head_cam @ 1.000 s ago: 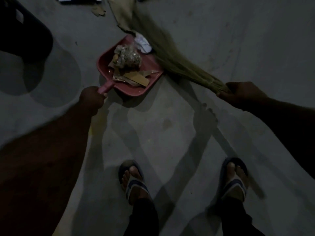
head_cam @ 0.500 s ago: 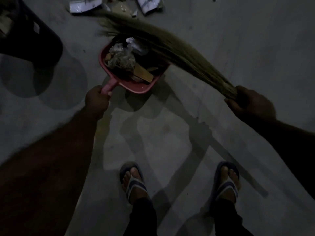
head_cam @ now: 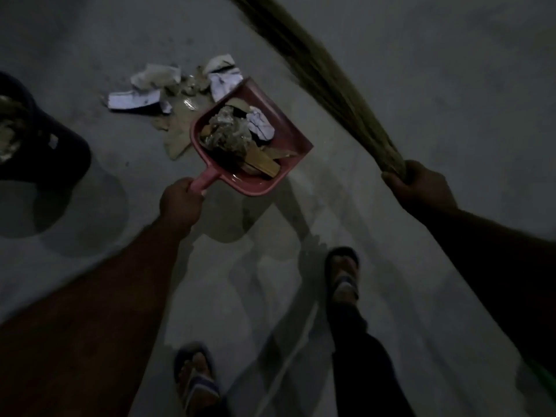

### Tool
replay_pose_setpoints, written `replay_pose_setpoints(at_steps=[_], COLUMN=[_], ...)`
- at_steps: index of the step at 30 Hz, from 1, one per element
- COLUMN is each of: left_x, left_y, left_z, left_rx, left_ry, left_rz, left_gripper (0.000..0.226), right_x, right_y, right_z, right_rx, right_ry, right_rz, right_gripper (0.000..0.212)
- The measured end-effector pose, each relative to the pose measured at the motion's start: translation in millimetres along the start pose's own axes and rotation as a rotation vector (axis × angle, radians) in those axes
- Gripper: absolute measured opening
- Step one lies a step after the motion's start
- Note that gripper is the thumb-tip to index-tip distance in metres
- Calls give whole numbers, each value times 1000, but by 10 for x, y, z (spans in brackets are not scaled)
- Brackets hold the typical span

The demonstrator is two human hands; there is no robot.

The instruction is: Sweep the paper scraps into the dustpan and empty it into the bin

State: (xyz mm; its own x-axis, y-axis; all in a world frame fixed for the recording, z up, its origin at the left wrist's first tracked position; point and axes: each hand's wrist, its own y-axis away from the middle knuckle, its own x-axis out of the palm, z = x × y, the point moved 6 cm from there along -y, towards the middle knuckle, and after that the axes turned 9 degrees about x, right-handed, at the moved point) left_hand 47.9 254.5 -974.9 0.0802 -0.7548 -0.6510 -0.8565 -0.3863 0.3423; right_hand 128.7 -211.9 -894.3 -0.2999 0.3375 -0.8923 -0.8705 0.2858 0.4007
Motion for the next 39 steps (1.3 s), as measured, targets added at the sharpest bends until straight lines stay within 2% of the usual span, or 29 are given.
replay_pose_setpoints(at_steps=[4,7,10,15,21,24,30,34,39], left_x=[756,1347,1728,1971,2051,1999,1525,863,-310], left_y=[-278,-406,-498,-771,-1081,-1103,-1009,-983,-827], left_z=[-147,-160,-151,-206,-530,-597,-708,-703,-515], left_rx=[-48,-55,-64,-110,-57,-67,-102,-130,-173], left_ry=[-20,-64,-113,-276,-268,-171,51,189,387], left_rz=[-10,21,46,88,86,55,1,-28,-28], left_gripper=[27,26,26,28,27,28,23,27,27], right_x=[359,517,486,511,423,296,-29,-160,-221], right_y=[-835,-1370,-1862,-2198,-1877,-1702,-1343,-1014,-529], right_z=[-94,-326,-591,-902,-1117,-1157,-842,-280,789], right_rx=[184,301,373,308,116,13,-34,-64,-138], right_ry=[-165,-257,-250,-15,135,168,62,-10,-102], right_rz=[87,135,146,333,489,445,247,198,186], right_gripper=[62,60,58,55,53,54,44,36,49])
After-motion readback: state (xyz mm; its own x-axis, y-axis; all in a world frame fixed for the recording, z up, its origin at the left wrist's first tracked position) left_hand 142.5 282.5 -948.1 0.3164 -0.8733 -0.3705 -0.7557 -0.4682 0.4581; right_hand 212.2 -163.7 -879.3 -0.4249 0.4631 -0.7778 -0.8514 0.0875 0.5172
